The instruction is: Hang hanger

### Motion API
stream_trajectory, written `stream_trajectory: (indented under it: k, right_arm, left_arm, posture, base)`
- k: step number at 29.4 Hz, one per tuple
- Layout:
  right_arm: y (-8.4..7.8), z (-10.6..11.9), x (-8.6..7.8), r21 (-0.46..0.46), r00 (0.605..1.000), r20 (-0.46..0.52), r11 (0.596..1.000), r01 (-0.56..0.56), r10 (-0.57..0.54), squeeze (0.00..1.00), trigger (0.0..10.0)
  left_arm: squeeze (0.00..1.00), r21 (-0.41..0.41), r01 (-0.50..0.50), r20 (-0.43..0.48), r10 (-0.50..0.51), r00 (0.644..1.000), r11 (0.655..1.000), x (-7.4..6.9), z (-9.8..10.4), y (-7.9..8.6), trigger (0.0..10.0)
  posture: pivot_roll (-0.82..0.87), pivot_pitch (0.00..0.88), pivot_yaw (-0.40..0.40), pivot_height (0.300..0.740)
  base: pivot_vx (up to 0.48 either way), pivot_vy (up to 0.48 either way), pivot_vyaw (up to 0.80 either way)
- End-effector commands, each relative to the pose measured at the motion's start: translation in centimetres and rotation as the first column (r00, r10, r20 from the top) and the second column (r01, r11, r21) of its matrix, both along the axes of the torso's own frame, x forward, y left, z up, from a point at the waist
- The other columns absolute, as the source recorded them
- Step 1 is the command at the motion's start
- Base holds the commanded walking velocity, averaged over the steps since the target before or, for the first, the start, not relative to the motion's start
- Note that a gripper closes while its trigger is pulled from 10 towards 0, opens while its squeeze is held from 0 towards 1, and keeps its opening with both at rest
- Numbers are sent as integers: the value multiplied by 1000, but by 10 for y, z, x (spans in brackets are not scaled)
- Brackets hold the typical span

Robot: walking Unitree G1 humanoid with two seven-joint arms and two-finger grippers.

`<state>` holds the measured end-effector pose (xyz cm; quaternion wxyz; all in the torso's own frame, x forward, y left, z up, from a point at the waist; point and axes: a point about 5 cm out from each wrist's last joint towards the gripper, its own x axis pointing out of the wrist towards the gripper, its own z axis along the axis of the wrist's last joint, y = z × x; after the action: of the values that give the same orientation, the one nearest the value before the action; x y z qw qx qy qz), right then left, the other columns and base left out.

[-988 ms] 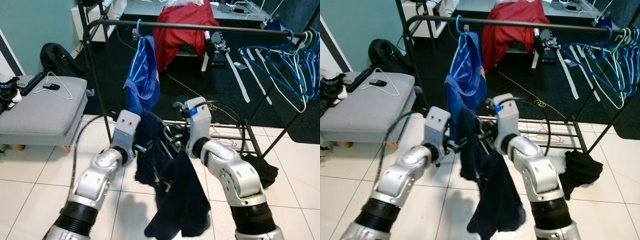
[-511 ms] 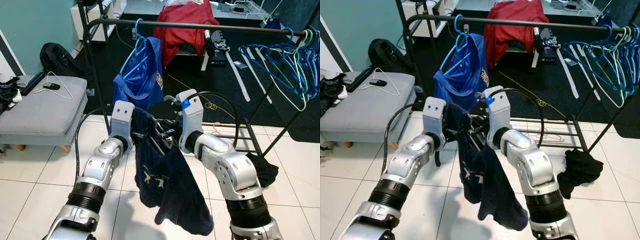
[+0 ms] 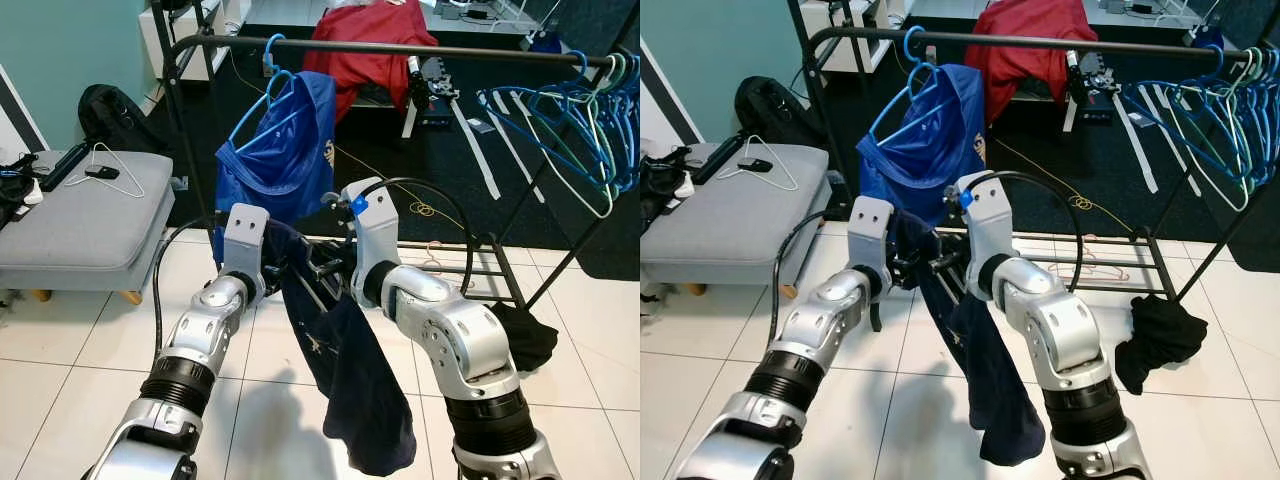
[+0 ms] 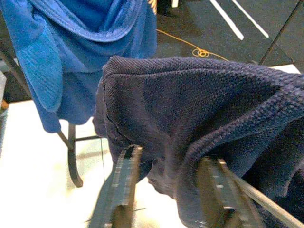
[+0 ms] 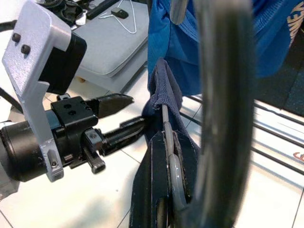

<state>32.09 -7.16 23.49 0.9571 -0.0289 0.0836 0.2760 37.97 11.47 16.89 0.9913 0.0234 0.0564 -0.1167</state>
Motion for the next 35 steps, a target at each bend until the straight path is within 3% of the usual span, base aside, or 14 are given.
stream_trajectory:
  k: [1, 7, 12, 24, 28, 35]
  right_arm:
    - [4, 11, -3, 18, 999, 34, 1000, -25, 25, 0, 10000]
    - [2, 11, -2, 14, 1000, 30, 1000, 0, 0, 0, 10000]
    - [-5, 12, 1, 2, 999, 26, 999, 40, -40, 0, 10000]
    - [-21, -6, -4, -79, 998, -54, 997, 22, -26, 0, 10000]
    - [-23, -22, -20, -138, 990, -128, 987, -82, 64, 0, 10000]
    - [-24, -35, -38, -179, 965, -181, 959, -221, 188, 0, 10000]
  left_arm:
    - [0, -21, -8, -16, 8, 1000, 1000, 0, -4, 0, 0]
    - [0, -39, 3, -11, -4, 1000, 999, 0, -4, 2, 0]
    - [0, -27, -19, 3, 19, 1000, 999, 1, -3, 13, 0]
    - [0, -34, -83, 121, 87, 989, 996, 11, 31, 42, 0]
    - [0, -30, -163, 187, 165, 968, 986, 17, 52, 63, 0]
    - [0, 4, -167, 219, 162, 962, 986, 20, 61, 67, 0]
  posture:
    - [-75, 219, 5, 740]
    - [-75, 222, 3, 740]
    - [-77, 222, 1, 740]
    - [-79, 222, -5, 740]
    - [-79, 214, -7, 740]
    - [-80, 207, -7, 740]
  base:
    - [0, 0, 0]
    - [0, 0, 0]
    - [0, 0, 0]
    - [0, 0, 0]
    - [0, 0, 0]
    - [0, 0, 0]
